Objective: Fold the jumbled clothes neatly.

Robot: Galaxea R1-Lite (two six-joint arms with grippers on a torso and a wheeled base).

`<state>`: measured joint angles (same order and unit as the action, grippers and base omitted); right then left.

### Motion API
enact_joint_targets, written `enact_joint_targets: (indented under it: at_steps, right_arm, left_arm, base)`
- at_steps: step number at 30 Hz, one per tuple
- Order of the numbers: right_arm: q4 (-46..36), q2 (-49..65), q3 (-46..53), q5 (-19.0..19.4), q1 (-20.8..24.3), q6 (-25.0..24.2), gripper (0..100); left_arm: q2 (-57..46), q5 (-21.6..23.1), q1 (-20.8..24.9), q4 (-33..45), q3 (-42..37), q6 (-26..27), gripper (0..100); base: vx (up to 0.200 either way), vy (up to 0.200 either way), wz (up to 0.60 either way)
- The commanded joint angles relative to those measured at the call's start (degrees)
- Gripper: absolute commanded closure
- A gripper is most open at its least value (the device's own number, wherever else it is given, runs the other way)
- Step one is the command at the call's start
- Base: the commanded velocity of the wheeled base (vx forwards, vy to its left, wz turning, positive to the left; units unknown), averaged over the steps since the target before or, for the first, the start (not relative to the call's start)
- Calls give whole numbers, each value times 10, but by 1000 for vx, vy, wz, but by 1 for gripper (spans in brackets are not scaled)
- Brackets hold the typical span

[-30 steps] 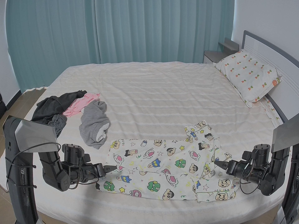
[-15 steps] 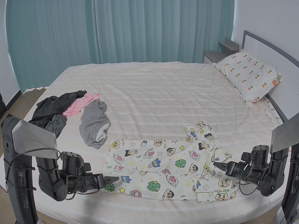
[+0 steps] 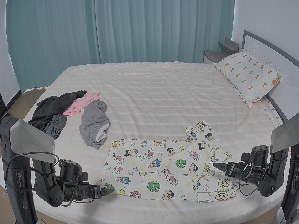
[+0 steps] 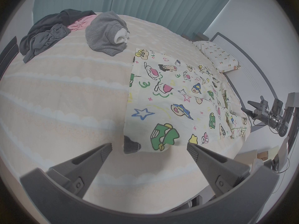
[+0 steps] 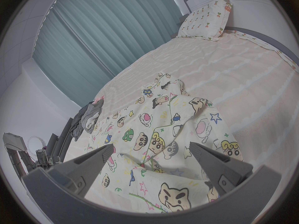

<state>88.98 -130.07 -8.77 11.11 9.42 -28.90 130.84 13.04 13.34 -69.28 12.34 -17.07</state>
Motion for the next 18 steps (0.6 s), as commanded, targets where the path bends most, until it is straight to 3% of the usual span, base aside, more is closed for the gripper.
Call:
enact_joint_targets:
  at_steps: [1, 8, 14, 18]
  right_arm:
    - [6, -1, 0, -2, 1, 0, 0]
    - [6, -1, 0, -3, 2, 0, 0]
    - [6, -1, 1, -3, 6, 0, 0]
    - [6, -2, 1, -3, 6, 0, 0]
  left_arm:
    - [-27, -3, 0, -8, 24, -15, 0]
    - [-68, -6, 6, 5, 92, -104, 0]
    - [-35, -39, 57, 71, 174, -179, 0]
    - [31, -105, 91, 108, 230, -182, 0]
  base:
    - [0, 0, 0]
    - [0, 0, 0]
    - [0, 0, 0]
    - [0, 0, 0]
